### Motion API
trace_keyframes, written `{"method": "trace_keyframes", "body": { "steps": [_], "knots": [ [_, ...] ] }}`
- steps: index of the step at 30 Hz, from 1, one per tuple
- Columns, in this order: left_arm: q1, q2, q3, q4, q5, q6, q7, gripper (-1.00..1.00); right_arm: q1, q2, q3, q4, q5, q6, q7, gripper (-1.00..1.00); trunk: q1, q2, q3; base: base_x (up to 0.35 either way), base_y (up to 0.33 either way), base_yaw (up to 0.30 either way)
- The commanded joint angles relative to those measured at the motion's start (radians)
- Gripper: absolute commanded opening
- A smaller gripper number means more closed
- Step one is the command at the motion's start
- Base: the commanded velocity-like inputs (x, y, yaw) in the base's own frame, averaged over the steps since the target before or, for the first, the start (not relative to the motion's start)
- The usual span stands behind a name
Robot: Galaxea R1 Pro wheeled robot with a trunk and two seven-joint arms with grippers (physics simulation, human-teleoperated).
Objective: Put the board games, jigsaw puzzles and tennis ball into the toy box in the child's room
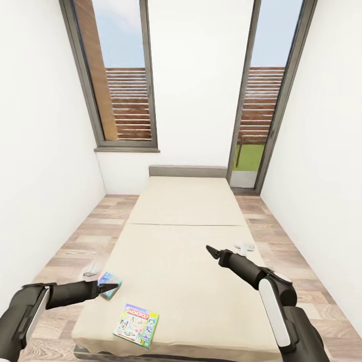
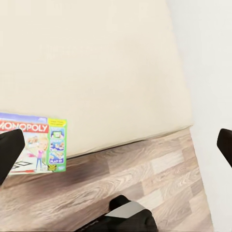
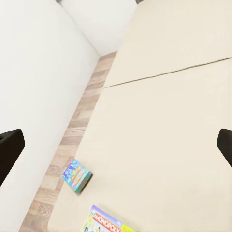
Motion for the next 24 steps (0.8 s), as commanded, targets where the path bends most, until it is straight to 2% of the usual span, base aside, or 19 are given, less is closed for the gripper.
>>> {"method": "trace_keyframes", "body": {
  "steps": [1, 5, 6, 8, 9, 12, 17, 20, 24],
  "knots": [
    [0.0, 0.0, 0.001, 0.0, -0.01, 0.008, -0.001, 1.0, -0.001, 0.001, -0.004, -0.001, -0.002, 0.007, 0.005, 1.0, 0.004, -0.009, -0.005, 0.0, 0.0, 0.0],
    [0.012, 0.001, 0.002, 0.021, -0.073, 0.007, 0.013, 1.0, -0.001, 0.001, -0.013, -0.001, -0.002, 0.008, 0.006, 1.0, 0.02, -0.037, -0.018, 0.0, 0.0, 0.0],
    [0.017, 0.002, 0.002, 0.049, -0.09, 0.003, 0.015, 1.0, -0.001, 0.001, -0.018, -0.001, -0.002, 0.008, 0.006, 1.0, 0.023, -0.044, -0.021, 0.0, 0.0, 0.0],
    [0.02, 0.002, 0.003, 0.087, -0.101, -0.002, 0.017, 1.0, -0.001, 0.001, -0.021, -0.001, -0.002, 0.008, 0.007, 1.0, 0.031, -0.058, -0.027, 0.0, 0.0, 0.0],
    [0.023, 0.004, 0.005, 0.132, -0.109, -0.006, 0.02, 1.0, -0.001, 0.001, -0.024, -0.001, -0.002, 0.008, 0.007, 1.0, 0.035, -0.065, -0.03, 0.0, 0.0, 0.0],
    [0.025, 0.006, 0.011, 0.23, -0.118, -0.037, 0.024, 1.0, -0.001, 0.001, -0.027, 0.0, -0.001, 0.008, 0.007, 1.0, 0.046, -0.086, -0.039, 0.0, 0.0, 0.0],
    [0.026, 0.005, 0.019, 0.414, -0.118, -0.19, 0.029, 1.0, -0.001, 0.001, -0.029, 0.0, -0.001, 0.006, 0.007, 1.0, 0.066, -0.121, -0.055, 0.0, 0.0, 0.0],
    [0.025, 0.0, 0.021, 0.488, -0.116, -0.234, 0.034, 1.0, -0.001, 0.001, -0.029, -0.002, -0.002, 0.006, 0.007, 1.0, 0.077, -0.142, -0.065, 0.0, 0.0, 0.0],
    [0.024, -0.002, 0.024, 0.52, -0.109, -0.252, 0.061, 1.0, -0.001, 0.001, -0.029, -0.007, -0.002, 0.007, 0.007, 1.0, 0.092, -0.17, -0.077, 0.0, 0.0, 0.0]
  ]
}}
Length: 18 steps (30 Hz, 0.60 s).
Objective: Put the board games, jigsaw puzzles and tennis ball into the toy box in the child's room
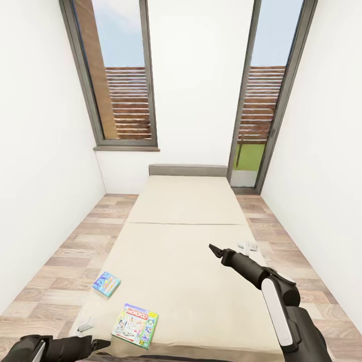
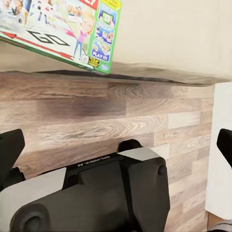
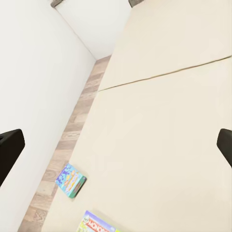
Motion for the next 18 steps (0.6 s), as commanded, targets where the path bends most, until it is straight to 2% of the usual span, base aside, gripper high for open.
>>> {"method": "trace_keyframes", "body": {
  "steps": [1, 4, 6, 8, 12, 18],
  "knots": [
    [-0.001, -0.001, 0.008, 0.002, -0.007, 0.006, -0.004, 1.0, -0.001, 0.001, -0.003, -0.001, -0.002, 0.007, 0.005, 1.0, 0.004, -0.009, -0.005, 0.0, 0.0, 0.0],
    [-0.001, -0.005, 0.017, 0.008, 0.009, 0.001, 0.01, 1.0, -0.001, 0.001, -0.002, -0.002, -0.002, 0.008, 0.005, 1.0, 0.016, -0.03, -0.014, 0.0, 0.0, 0.0],
    [-0.001, -0.012, 0.034, 0.018, 0.02, -0.026, 0.025, 1.0, -0.001, 0.001, -0.002, -0.003, -0.002, 0.008, 0.005, 1.0, 0.023, -0.044, -0.02, 0.0, 0.0, 0.0],
    [-0.001, -0.016, 0.047, 0.045, 0.024, -0.074, 0.043, 1.0, -0.001, 0.001, -0.002, -0.003, -0.002, 0.008, 0.005, 1.0, 0.031, -0.058, -0.027, 0.0, 0.0, 0.0],
    [-0.001, -0.02, 0.069, 0.161, 0.03, -0.197, 0.124, 1.0, 0.0, 0.002, 0.0, -0.003, -0.001, 0.006, 0.005, 1.0, 0.046, -0.086, -0.039, 0.0, 0.0, 0.0],
    [-0.001, -0.021, 0.078, 0.2, 0.031, -0.236, 0.157, 1.0, 0.0, 0.004, 0.006, 0.0, 0.007, -0.001, -0.001, 1.0, 0.069, -0.128, -0.058, 0.0, 0.0, 0.0]
  ]
}}
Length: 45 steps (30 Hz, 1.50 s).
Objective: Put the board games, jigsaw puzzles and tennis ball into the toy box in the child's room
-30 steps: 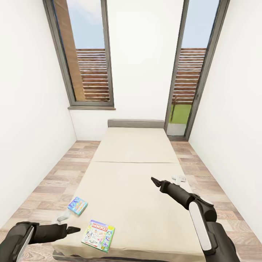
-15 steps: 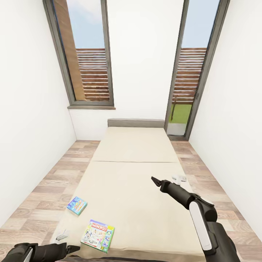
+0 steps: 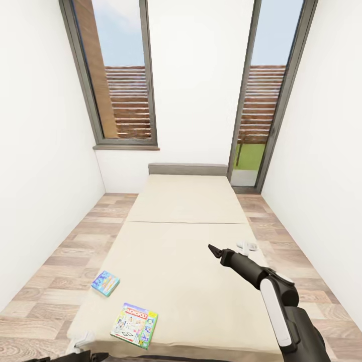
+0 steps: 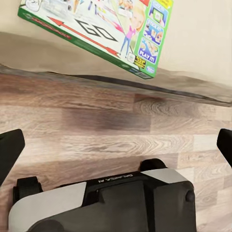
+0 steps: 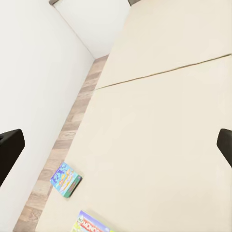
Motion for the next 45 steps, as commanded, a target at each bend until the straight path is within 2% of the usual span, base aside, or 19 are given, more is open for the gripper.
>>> {"method": "trace_keyframes", "body": {
  "steps": [1, 4, 9, 12, 17, 34, 37, 40, 43, 45],
  "knots": [
    [-0.001, -0.001, 0.012, 0.002, -0.008, 0.004, 0.0, 1.0, -0.001, 0.001, -0.002, 0.0, -0.001, 0.006, 0.004, 1.0, 0.004, -0.008, -0.005, 0.0, 0.0, 0.0],
    [-0.001, -0.001, 0.018, 0.004, -0.008, -0.006, 0.021, 1.0, -0.001, 0.001, -0.002, 0.0, 0.0, 0.004, 0.004, 1.0, 0.016, -0.029, -0.014, 0.0, 0.0, 0.0],
    [-0.001, -0.003, 0.023, 0.045, -0.008, -0.064, 0.054, 1.0, -0.001, 0.001, -0.003, 0.006, -0.002, 0.003, 0.003, 1.0, 0.035, -0.064, -0.03, 0.0, 0.0, 0.0],
    [-0.001, -0.019, 0.024, 0.071, -0.008, -0.084, 0.057, 1.0, -0.001, 0.001, -0.008, 0.009, -0.008, 0.003, 0.003, 1.0, 0.046, -0.085, -0.039, 0.0, 0.0, 0.0],
    [-0.001, -0.034, 0.024, 0.085, -0.007, -0.089, 0.052, 1.0, -0.001, 0.001, -0.011, 0.01, -0.013, 0.002, 0.006, 1.0, 0.065, -0.12, -0.055, 0.0, 0.0, 0.0],
    [-0.002, -0.045, 0.03, 0.089, 0.0, -0.084, 0.041, 1.0, -0.001, 0.0, -0.014, -0.001, -0.012, 0.013, 0.007, 1.0, 0.131, -0.239, -0.108, 0.0, 0.0, 0.0],
    [-0.006, -0.042, 0.065, 0.086, 0.044, -0.045, 0.025, 1.0, -0.001, 0.001, -0.013, -0.001, -0.012, 0.012, 0.007, 1.0, 0.142, -0.26, -0.117, 0.0, 0.0, 0.0],
    [-0.014, -0.036, 0.095, 0.071, 0.115, 0.048, 0.014, 1.0, -0.001, 0.001, -0.012, -0.001, -0.012, 0.012, 0.007, 1.0, 0.154, -0.281, -0.127, 0.0, 0.0, 0.0],
    [-0.029, -0.034, 0.106, 0.027, 0.155, 0.13, 0.013, 1.0, -0.001, 0.0, -0.013, -0.002, -0.012, 0.012, 0.006, 1.0, 0.165, -0.302, -0.136, 0.0, 0.0, 0.0],
    [-0.035, -0.034, 0.11, 0.001, 0.166, 0.155, 0.014, 1.0, -0.002, 0.0, -0.013, -0.002, -0.011, 0.012, 0.006, 1.0, 0.173, -0.316, -0.142, 0.0, 0.0, 0.0]
  ]
}}
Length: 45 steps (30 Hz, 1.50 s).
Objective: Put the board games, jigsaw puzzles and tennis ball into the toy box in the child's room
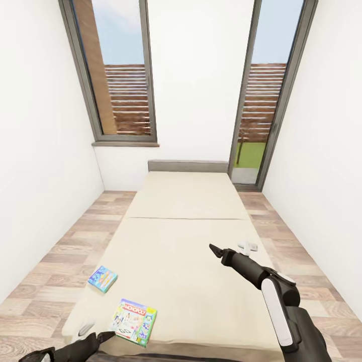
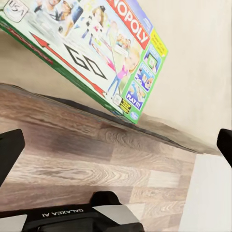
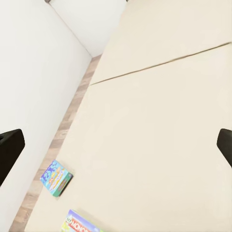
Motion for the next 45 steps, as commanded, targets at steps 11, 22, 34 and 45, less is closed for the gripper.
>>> {"method": "trace_keyframes", "body": {
  "steps": [11, 22, 34, 45],
  "knots": [
    [-0.015, -0.002, 0.008, -0.038, 0.029, 0.038, -0.002, 1.0, 0.0, 0.002, 0.0, 0.0, 0.006, -0.001, -0.001, 1.0, 0.042, -0.078, -0.036, 0.0, 0.0, 0.0],
    [-0.019, 0.001, 0.005, -0.012, 0.043, 0.036, 0.008, 1.0, 0.0, 0.003, -0.001, 0.0, 0.009, -0.001, -0.002, 1.0, 0.084, -0.155, -0.07, 0.0, 0.0, 0.0],
    [-0.019, 0.009, 0.019, 0.076, 0.042, 0.02, 0.0, 1.0, 0.0, 0.002, -0.001, 0.0, 0.007, -0.002, -0.001, 1.0, 0.13, -0.239, -0.108, 0.0, 0.0, 0.0],
    [-0.019, 0.009, 0.022, 0.079, 0.044, 0.026, -0.007, 1.0, 0.0, 0.002, -0.002, 0.0, 0.004, -0.002, 0.0, 1.0, 0.15, -0.274, -0.123, 0.0, 0.0, 0.0]
  ]
}}
